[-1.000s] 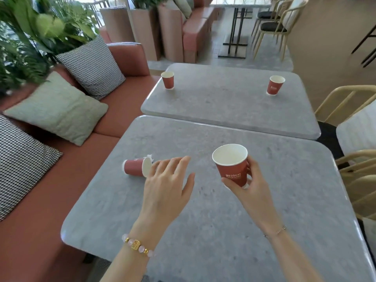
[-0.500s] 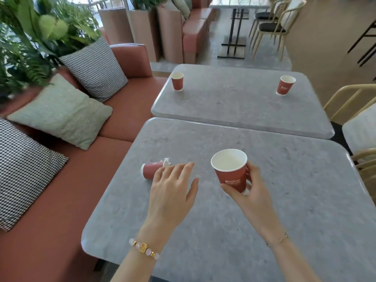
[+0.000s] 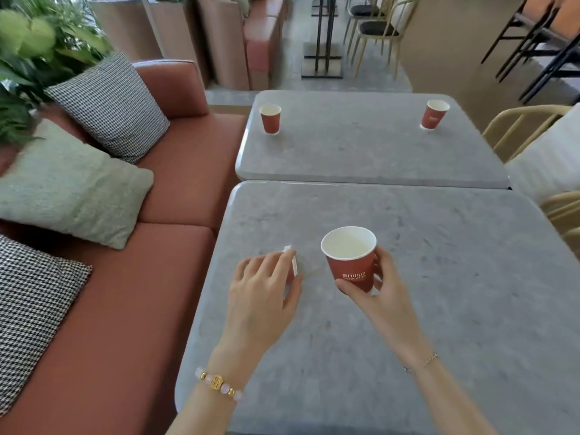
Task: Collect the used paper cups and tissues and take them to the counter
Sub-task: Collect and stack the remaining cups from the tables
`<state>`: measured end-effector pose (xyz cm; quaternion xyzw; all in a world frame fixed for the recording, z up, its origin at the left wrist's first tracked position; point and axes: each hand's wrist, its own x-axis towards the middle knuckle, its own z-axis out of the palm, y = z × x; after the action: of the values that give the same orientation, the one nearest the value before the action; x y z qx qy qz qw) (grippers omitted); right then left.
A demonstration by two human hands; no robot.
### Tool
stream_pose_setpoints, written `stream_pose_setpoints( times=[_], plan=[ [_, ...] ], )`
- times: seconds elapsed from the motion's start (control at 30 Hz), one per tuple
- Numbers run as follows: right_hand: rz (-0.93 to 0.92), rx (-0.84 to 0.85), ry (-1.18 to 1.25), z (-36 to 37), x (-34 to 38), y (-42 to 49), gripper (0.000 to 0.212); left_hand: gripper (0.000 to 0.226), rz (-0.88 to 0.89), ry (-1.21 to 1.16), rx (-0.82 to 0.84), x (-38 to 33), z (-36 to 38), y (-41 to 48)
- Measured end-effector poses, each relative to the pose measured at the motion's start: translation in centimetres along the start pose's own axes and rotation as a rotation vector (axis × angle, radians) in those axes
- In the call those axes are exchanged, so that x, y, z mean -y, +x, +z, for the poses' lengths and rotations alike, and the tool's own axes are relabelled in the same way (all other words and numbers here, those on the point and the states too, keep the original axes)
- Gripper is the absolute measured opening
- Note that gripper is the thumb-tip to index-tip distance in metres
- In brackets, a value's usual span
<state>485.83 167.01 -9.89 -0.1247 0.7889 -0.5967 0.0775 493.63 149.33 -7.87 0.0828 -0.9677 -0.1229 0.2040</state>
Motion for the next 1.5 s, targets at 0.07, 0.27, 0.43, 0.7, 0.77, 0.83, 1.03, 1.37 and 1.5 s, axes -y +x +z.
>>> stream_pose_setpoints(
  times=[0.07, 0.27, 0.43, 0.7, 0.77, 0.83, 1.03, 1.37, 1.5],
  plan=[
    [0.011, -0.016, -0.001, 1.1, 0.1, -0.3, 0.067, 0.038, 0.02, -0.016, 0.002, 1.0, -0.1, 0.0],
    [0.058, -0.055, 0.037, 2.7, -0.1, -0.6, 0.066, 0.036, 0.019, -0.026, 0.014, 3.6, 0.0, 0.0],
    [0.074, -0.064, 0.04, 3.4, -0.3, -0.5, 0.063, 0.035, 0.019, -0.02, 0.027, 5.8, 1.0, -0.1],
    [0.11, -0.09, 0.037, 3.7, -1.5, 0.0, 0.065, 0.038, -0.016, -0.067, 0.176, 7.7, 5.5, 0.6],
    [0.124, -0.101, 0.034, 3.5, -1.9, 0.0, 0.066, 0.047, -0.028, -0.077, 0.219, 8.0, 6.8, 1.1],
    [0.142, -0.109, 0.023, 3.3, -2.2, 0.0, 0.066, 0.057, -0.025, -0.075, 0.267, 8.3, 7.9, 1.5],
    [0.166, -0.143, -0.002, 2.8, -2.7, -0.1, 0.067, 0.073, -0.004, -0.047, 0.391, 9.1, 11.0, 1.8],
    [0.174, -0.155, -0.017, 3.0, -2.7, 0.2, 0.067, 0.071, 0.035, -0.055, 0.336, 9.3, 12.3, 1.7],
    [0.166, -0.151, -0.032, 2.9, -3.0, 0.2, 0.068, 0.068, 0.006, -0.134, 0.257, 9.3, 11.9, 1.6]
  ],
)
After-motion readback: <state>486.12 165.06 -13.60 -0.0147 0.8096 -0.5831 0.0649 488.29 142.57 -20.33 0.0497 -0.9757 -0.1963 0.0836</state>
